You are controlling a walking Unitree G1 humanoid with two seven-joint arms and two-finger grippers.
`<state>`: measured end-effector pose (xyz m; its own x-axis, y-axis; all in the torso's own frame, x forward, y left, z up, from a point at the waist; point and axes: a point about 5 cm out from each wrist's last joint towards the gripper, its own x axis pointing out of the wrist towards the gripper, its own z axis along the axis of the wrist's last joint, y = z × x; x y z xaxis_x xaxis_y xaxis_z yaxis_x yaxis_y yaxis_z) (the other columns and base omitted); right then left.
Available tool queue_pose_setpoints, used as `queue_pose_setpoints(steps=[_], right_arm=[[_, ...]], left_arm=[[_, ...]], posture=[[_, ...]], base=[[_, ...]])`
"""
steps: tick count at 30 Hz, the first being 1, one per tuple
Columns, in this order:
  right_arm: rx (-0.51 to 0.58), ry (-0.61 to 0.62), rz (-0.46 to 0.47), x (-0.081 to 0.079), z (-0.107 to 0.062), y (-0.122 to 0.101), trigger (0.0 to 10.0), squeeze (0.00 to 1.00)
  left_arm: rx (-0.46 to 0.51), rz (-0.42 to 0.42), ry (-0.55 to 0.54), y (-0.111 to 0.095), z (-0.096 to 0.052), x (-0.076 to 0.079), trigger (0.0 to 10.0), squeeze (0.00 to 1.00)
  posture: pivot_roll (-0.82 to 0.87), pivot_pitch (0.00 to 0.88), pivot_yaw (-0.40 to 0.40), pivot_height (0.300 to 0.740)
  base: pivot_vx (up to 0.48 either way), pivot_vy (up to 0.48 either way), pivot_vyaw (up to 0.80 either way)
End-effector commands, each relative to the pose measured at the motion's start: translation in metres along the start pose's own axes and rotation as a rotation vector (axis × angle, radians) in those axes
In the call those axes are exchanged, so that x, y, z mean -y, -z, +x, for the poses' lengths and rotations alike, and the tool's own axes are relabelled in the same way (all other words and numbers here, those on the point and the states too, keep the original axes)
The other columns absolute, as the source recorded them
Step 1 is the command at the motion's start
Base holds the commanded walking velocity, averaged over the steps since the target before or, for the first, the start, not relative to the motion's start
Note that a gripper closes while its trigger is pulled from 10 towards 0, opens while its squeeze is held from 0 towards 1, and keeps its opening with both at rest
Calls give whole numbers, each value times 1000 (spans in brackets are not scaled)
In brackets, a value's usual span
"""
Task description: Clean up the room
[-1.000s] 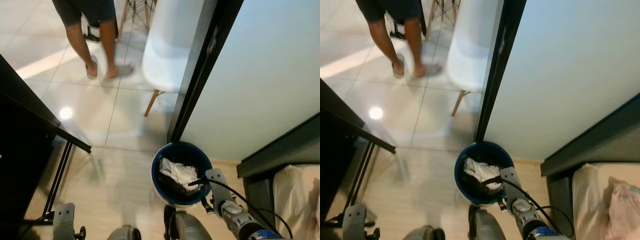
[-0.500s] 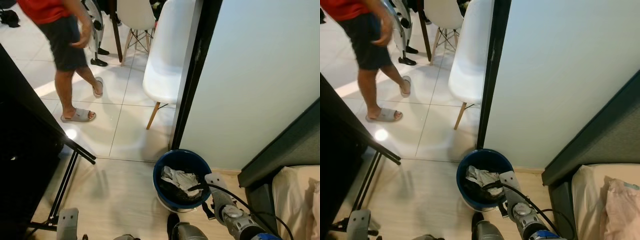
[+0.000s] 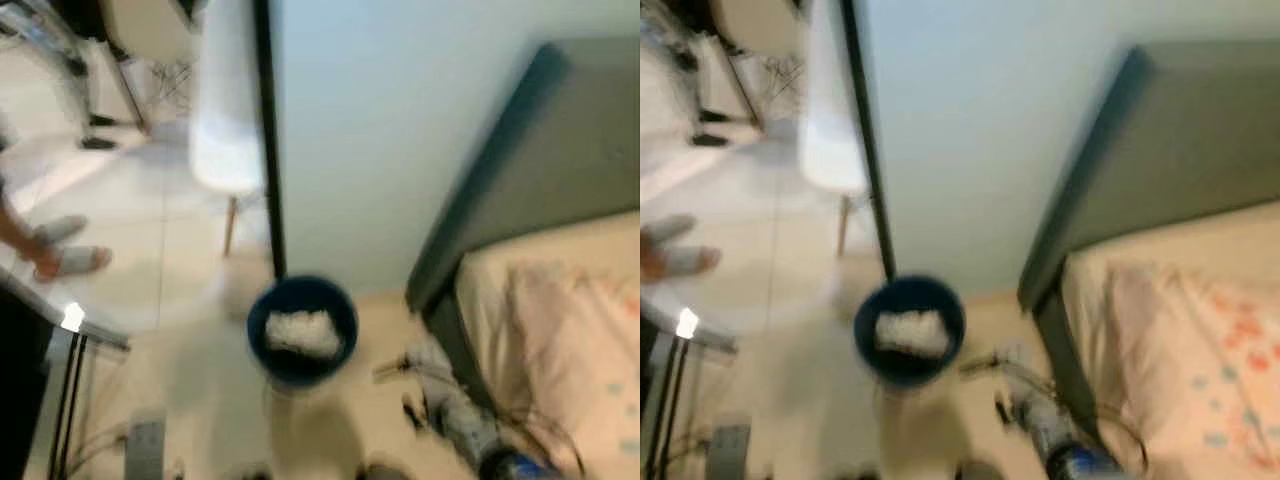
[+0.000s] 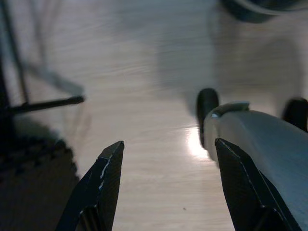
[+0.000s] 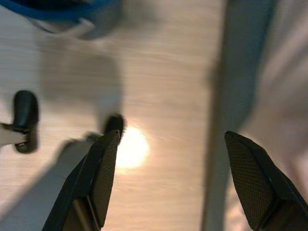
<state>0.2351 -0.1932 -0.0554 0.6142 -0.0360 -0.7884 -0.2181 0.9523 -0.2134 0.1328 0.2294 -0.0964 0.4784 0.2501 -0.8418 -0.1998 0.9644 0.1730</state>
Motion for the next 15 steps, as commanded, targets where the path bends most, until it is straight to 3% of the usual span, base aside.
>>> queue_pose_setpoints(steps=[1,12,15], right_arm=[[-8,-18,2,-7,0,1,10000,0],[-16,-5,4,-2,0,3,10000,0],[-18,-3,6,-1,0,3,10000,0]], left_arm=[[-12,10,-19,3,0,-9,10000,0],[-5,29,1,0,0,-3,10000,0],[-1,31,8,-1,0,-1,10000,0]], posture=[[-20,6,34,735],[-30,7,35,735],[-28,14,35,735]], base=[[-266,0,-763],[-260,0,-763],[0,0,-763]])
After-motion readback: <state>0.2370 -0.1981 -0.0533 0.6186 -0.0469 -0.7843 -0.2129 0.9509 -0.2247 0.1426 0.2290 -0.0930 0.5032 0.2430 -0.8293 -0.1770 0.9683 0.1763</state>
